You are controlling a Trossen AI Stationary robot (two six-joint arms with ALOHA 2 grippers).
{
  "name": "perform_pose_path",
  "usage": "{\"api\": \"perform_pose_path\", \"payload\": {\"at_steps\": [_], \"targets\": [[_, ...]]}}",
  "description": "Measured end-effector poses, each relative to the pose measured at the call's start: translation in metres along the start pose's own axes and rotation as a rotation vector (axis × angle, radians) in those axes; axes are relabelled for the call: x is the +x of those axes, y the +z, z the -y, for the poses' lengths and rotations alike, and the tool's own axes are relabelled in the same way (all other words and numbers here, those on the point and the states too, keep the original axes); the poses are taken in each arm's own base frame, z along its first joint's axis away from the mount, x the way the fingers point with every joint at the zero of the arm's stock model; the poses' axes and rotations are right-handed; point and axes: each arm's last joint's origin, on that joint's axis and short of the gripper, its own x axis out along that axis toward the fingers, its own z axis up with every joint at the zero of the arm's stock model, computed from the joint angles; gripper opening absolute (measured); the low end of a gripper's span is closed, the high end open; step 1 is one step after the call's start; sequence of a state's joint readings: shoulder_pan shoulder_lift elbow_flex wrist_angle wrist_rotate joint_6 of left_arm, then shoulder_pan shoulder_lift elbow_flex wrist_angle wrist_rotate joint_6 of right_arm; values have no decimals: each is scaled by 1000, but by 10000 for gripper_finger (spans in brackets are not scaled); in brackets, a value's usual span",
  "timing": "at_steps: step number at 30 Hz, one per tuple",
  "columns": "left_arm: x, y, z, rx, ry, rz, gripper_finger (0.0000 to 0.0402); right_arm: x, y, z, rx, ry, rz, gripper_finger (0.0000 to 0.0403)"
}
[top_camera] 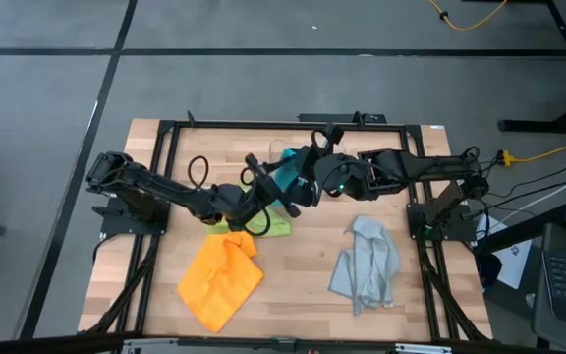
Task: Fold microfiber towels
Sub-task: Fold the blue towel
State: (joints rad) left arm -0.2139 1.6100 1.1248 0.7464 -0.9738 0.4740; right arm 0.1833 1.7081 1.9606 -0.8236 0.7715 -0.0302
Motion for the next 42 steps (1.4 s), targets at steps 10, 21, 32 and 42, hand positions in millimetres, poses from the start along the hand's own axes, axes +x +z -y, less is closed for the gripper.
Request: {"api": "perform_pose_path", "payload": {"at_steps": [10,21,32,42], "targets": [[-10,1,0,51,165,-91,188,0,-10,2,-26,-70,-80,0],[-12,4,3,49,95,-49,187,-4,-11,-2,-23,-52,-82,0],[-17,14,5,14,20,49,187,-3,-11,-3,-13,23,-88,0],[-11,12,0,23,53,36,187,0,-12,1,12,5,-99,0]]}}
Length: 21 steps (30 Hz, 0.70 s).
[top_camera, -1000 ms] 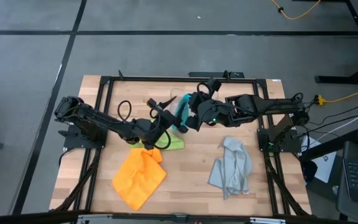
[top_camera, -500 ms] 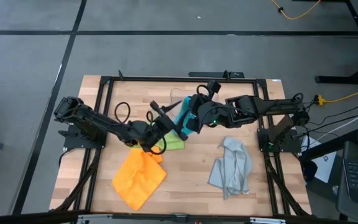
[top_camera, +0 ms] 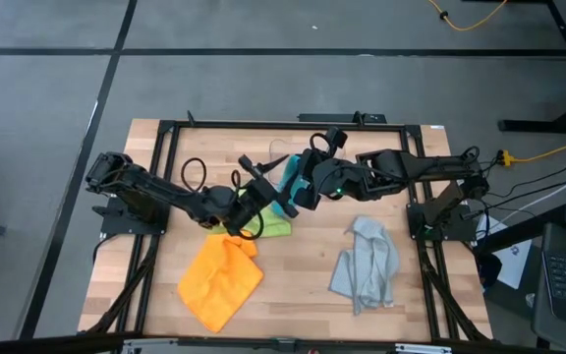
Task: Fold microfiber towels
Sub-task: Fold the blue towel
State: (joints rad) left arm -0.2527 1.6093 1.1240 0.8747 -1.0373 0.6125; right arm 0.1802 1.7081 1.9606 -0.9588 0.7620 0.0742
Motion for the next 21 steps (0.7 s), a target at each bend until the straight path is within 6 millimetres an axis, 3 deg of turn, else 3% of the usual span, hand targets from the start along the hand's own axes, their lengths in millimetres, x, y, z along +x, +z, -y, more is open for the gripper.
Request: {"api": "perform_pose_path", "payload": {"at_steps": [21], "targets": [[1,-5,-3,54,125,-104,187,0,3,-1,5,16,28,0]]}}
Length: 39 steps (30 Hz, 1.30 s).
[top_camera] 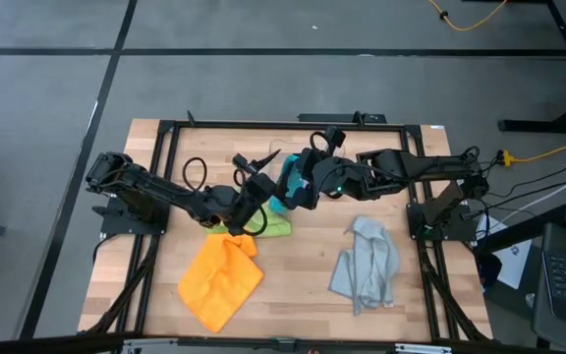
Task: Fold microfiber towels
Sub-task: Fold the blue towel
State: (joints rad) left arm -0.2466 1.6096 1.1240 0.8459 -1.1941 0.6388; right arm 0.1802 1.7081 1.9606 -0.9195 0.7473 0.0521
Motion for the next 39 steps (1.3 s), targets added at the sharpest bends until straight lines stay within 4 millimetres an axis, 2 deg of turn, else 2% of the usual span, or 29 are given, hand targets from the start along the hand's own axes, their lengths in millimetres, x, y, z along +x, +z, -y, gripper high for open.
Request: {"api": "perform_pose_path", "payload": {"at_steps": [6,11,16,26,32,39], "targets": [[0,1,2,-7,-65,48,187,0,0,0,9,1,1,0],[9,-2,-3,5,16,-1,187,-1,0,-1,11,7,4,0],[16,-11,-2,49,21,-48,187,-2,2,-2,3,14,16,0],[10,-26,1,205,148,-191,187,-3,2,0,-29,-78,19,0],[3,-36,3,368,234,-272,187,-19,10,0,-26,-55,49,0],[-9,-41,7,451,222,-280,187,-56,19,7,-16,-2,76,0]]}}
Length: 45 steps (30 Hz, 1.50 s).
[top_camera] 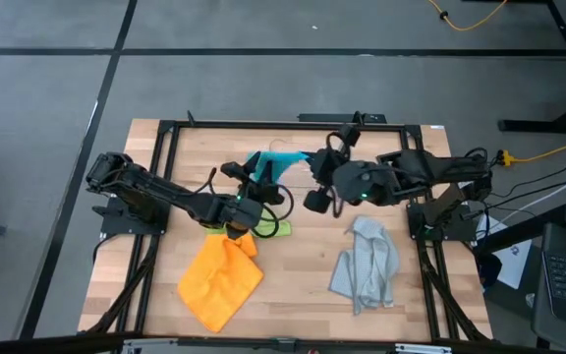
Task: Fold microfiber towels
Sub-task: Fold the blue towel
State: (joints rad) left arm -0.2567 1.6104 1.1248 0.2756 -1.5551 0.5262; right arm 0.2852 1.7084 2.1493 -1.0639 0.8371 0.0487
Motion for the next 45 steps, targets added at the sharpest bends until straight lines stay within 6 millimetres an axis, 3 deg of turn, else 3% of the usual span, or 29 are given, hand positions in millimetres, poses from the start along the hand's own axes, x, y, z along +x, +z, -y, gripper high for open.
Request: {"api": "perform_pose_path", "payload": {"at_steps": [6,12,17,22,29,35,40,45], "targets": [[-12,1,2,-16,-55,40,187,-29,-4,2,21,107,-59,0],[-32,2,5,-73,-180,116,187,-34,-25,-12,68,283,-262,0],[-49,2,4,-108,-223,146,187,-17,-47,-38,80,327,-396,0],[-65,2,3,-118,-261,176,187,10,-56,-54,79,335,-367,0],[-89,1,4,-193,-420,246,187,56,-75,-30,43,49,-414,0],[-90,-10,26,-323,-838,213,187,66,-53,-1,138,108,-350,0],[-85,-28,60,-190,-832,163,187,44,-19,23,192,135,-195,0],[-84,-41,86,-42,-751,186,187,8,13,46,260,172,-11,0]]}}
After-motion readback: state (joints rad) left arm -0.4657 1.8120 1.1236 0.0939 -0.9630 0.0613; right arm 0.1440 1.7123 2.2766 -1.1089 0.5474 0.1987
